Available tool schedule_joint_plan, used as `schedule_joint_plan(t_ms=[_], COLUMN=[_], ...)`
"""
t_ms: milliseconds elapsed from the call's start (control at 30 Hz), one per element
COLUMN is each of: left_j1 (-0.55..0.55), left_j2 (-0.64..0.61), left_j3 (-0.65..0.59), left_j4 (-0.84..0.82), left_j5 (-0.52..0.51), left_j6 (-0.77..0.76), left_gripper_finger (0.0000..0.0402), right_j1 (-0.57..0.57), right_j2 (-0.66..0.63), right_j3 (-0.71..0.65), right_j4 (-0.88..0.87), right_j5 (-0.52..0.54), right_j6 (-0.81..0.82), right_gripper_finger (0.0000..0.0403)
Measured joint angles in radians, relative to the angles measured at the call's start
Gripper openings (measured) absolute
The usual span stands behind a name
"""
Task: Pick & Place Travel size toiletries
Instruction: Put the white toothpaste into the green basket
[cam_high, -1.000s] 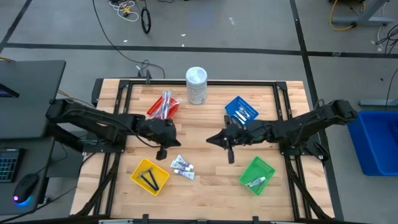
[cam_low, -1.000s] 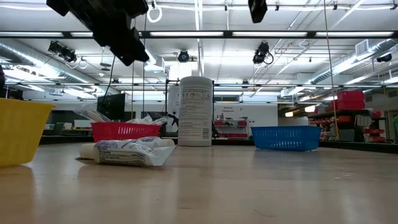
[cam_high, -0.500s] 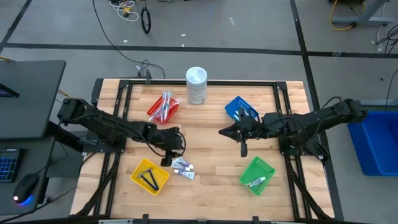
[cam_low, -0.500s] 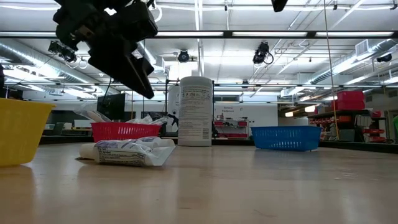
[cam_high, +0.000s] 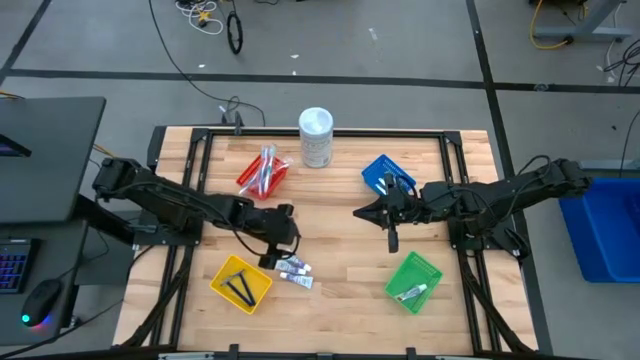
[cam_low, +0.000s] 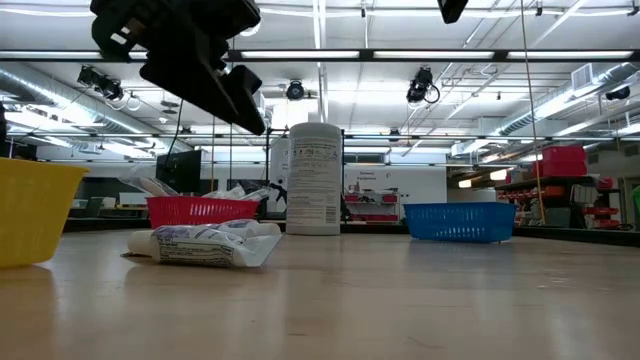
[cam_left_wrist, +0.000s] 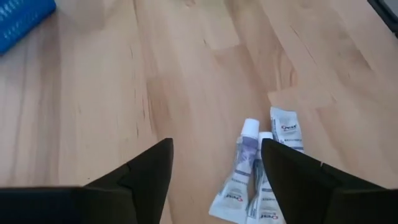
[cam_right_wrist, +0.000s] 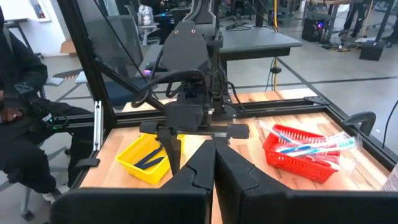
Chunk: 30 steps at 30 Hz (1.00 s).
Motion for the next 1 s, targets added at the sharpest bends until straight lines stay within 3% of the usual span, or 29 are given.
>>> schedule_joint_plan(t_ms=[567,1000], left_j1=[-0.082,-0.088], left_j2=[0.186,0.199], left_j3=[0.002,0.001], left_j4=[0.03,0.032], left_j5=[-0.077,-0.056], left_j6=[-0.024,-0.03], left_gripper_finger=[0.0239,0.0239], right_j1=[0.0,0.0], right_j2=[0.0,0.0], right_j3=[0.0,0.0], right_j4=[-0.027,-0.027], right_j5=[0.0,0.0], right_j6=[0.027,0.029], right_gripper_finger=[0.0011,0.0012])
